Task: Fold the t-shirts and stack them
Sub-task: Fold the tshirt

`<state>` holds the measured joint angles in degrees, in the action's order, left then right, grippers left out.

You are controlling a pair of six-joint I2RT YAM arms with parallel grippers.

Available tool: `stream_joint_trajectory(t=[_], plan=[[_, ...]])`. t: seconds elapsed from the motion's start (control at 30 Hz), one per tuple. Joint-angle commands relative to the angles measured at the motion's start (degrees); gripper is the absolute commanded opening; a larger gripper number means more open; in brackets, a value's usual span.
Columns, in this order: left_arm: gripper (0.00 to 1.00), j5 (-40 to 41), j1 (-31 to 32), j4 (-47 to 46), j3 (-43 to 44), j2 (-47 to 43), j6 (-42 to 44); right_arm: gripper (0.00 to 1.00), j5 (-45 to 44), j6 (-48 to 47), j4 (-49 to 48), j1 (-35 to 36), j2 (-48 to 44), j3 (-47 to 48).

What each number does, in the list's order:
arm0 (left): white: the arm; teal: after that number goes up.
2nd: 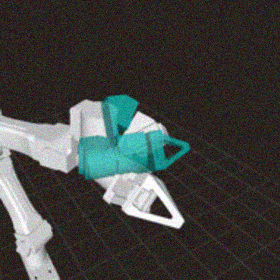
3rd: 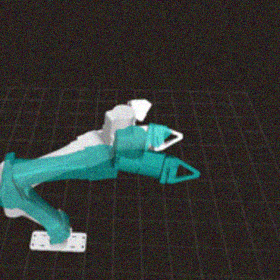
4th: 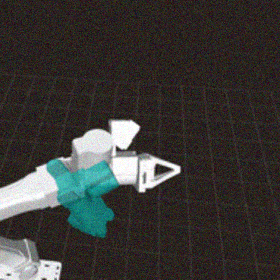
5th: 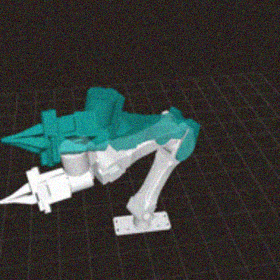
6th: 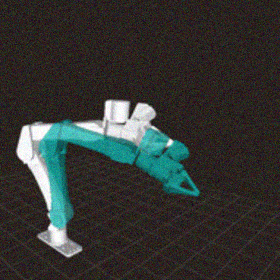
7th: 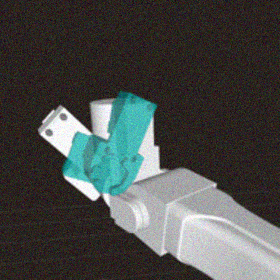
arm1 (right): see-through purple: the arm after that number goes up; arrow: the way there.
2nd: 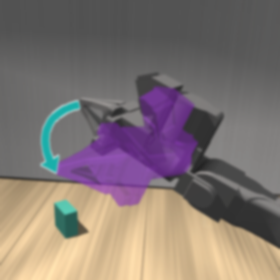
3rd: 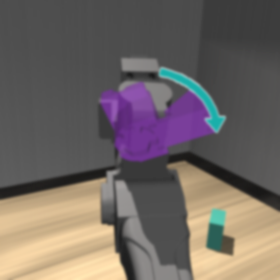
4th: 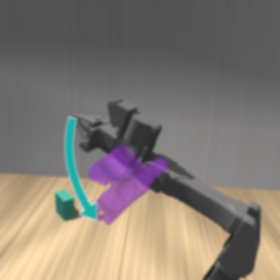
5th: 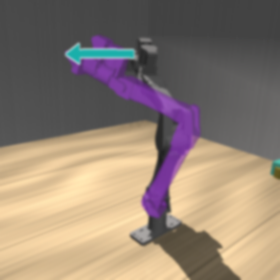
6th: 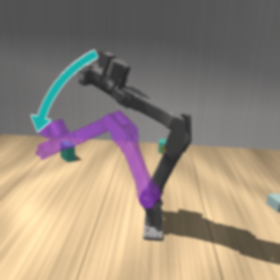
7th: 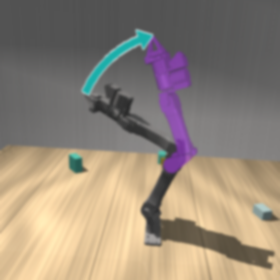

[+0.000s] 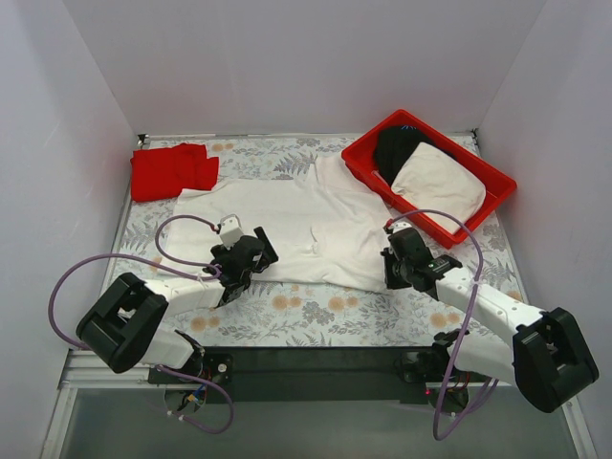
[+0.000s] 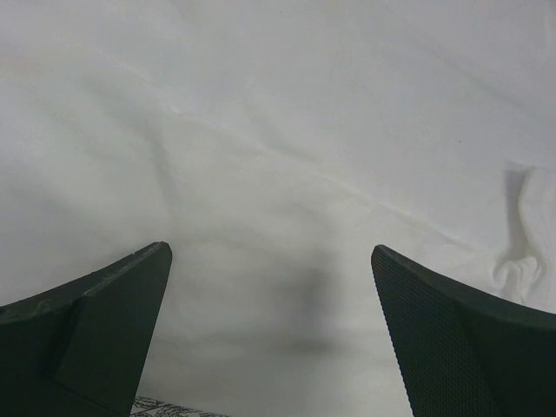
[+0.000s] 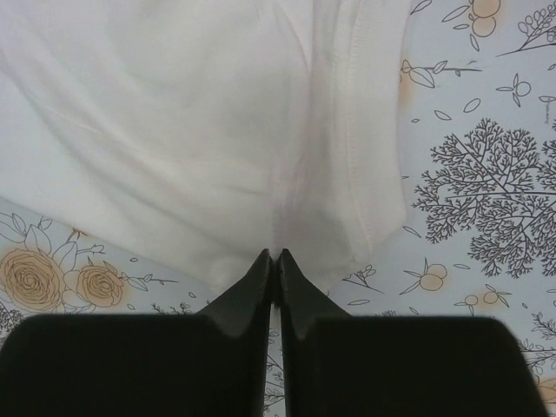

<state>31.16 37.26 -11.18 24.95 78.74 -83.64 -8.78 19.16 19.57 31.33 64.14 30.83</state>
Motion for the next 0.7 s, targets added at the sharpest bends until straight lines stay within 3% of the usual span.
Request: stream_joint_trajectory(t=[0.0,0.57,0.67], plan=[[0.93,-0.5,0.5,4.6,-1.9,-0.3,-1.4,0.01,-0.6,-0.3,0.2,-0.8,-1.4,-0.7],[0.93,1.0,0.5,7.0,-2.8,-3.6,-3.2,0.01,-5.7,-1.5,7.7,-2.2,4.1,7.1],[0.93,1.7,0.5,7.6,-1.9,-4.4,-3.0,0.19,-9.5,-1.3,11.1,-2.3,3.1,8.8]])
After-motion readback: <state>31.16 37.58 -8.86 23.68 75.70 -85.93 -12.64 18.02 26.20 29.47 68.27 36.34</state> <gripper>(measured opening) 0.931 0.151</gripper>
